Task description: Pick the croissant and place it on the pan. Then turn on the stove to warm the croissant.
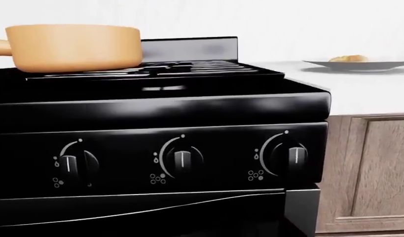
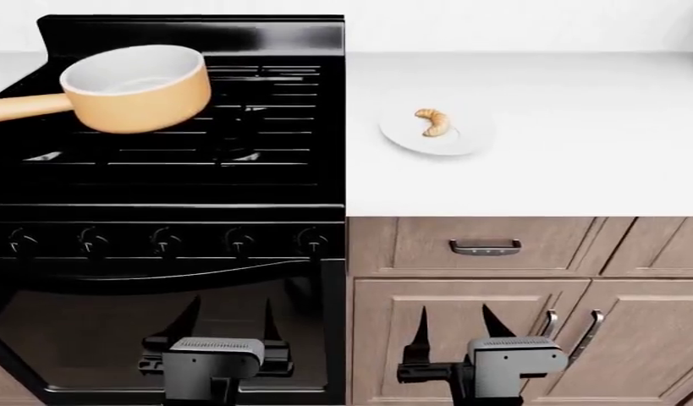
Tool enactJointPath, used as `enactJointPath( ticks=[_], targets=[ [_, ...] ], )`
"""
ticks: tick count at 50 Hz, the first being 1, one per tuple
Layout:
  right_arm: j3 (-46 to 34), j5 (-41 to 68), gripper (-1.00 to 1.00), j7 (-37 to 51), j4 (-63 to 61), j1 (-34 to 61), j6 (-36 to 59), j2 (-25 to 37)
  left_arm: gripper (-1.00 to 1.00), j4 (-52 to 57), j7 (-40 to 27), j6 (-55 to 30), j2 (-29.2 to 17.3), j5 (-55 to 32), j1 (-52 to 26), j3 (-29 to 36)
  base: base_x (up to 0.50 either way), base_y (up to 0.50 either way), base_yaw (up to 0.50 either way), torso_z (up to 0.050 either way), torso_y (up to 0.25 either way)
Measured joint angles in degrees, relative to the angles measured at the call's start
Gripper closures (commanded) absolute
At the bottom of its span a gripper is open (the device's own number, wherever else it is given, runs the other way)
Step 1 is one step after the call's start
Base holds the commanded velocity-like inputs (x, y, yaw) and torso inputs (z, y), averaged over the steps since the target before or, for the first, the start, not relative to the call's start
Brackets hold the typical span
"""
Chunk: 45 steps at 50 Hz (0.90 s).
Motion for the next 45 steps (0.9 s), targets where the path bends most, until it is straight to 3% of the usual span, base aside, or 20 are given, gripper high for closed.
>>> enactJointPath(
  ticks=[30,37,45],
  targets=[
    [-1.80,1.02,-1.00,2.00,-2.56,-0.13,1.66,1.54,-1.00,2.52,-2.02,-3.52,-1.67,-1.46,0.14,1.69,0.00,0.00,0.00,0.050,0.000],
    [-1.69,2.64,-1.00,2.31,-12.18,0.55,10.41,3.02,-1.00,10.31,-2.21,-14.46,-3.43,-1.48,-0.93,3.18,0.00,0.00,0.00,0.000,0.000],
    [-1.21,7.59,-1.00,1.40,-28.30,4.23,28.57,6.32,-1.00,24.10,-0.86,-31.51,-6.26,-4.59,-4.47,2.76,0.00,0.00,0.00,0.000,0.000]
  ],
)
